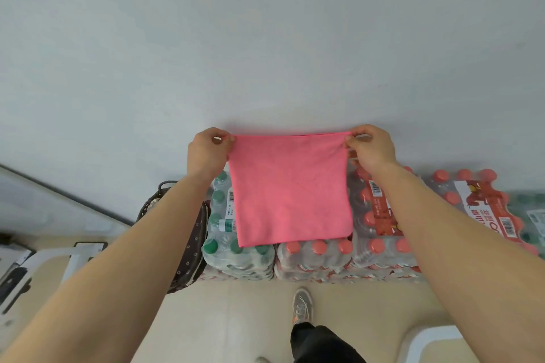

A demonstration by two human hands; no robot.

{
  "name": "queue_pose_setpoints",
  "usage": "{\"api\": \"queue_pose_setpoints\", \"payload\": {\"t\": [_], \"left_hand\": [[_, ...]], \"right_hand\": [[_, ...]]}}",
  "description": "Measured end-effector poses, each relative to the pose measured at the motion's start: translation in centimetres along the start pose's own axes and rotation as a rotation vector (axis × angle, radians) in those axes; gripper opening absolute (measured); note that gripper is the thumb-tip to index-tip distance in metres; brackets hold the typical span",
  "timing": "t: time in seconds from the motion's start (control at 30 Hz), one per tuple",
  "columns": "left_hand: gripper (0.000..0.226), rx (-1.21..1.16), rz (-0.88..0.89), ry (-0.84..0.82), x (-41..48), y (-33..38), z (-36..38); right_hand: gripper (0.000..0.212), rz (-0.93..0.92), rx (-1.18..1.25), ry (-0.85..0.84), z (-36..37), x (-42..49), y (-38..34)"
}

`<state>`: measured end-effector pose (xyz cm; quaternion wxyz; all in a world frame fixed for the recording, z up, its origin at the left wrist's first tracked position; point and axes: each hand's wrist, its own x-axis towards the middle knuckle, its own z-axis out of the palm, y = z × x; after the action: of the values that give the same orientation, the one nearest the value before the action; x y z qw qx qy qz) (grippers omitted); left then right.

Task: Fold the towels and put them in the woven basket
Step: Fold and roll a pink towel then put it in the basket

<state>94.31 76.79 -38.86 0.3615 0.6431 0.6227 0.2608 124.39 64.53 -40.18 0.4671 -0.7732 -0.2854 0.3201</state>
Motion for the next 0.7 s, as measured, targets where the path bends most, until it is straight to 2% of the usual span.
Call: {"api": "queue_pose_setpoints", "payload": {"t": [0.2, 0.33, 0.53, 0.6, 0.7], "left_hand": [[0.012, -0.057, -0.048, -0.002, -1.0, -0.2, -0.4], [0.025, -0.069, -0.132, -0.049, -3.2, -2.5, 0.3], [0.006, 0.054, -0.186, -0.027, -8.5, -7.0, 1.8], [0.003, 0.051, -0.202, -0.023, -10.0, -8.1, 2.3], [0.001, 0.068, -0.208, -0.044, -11.5, -9.2, 3.1]], "right_hand": [[0.017, 0.051, 0.06, -0.048, -0.1, -0.8, 0.3], [0.016, 0.106, 0.037, -0.06, -0.2, -2.1, 2.7], [0.011, 0.088, -0.293, -0.08, -0.1, -5.1, 7.2], [0.004, 0.06, -0.335, -0.09, 0.0, -6.5, 8.0], [0.008, 0.067, -0.326, -0.083, 0.1, -7.7, 9.2]]}}
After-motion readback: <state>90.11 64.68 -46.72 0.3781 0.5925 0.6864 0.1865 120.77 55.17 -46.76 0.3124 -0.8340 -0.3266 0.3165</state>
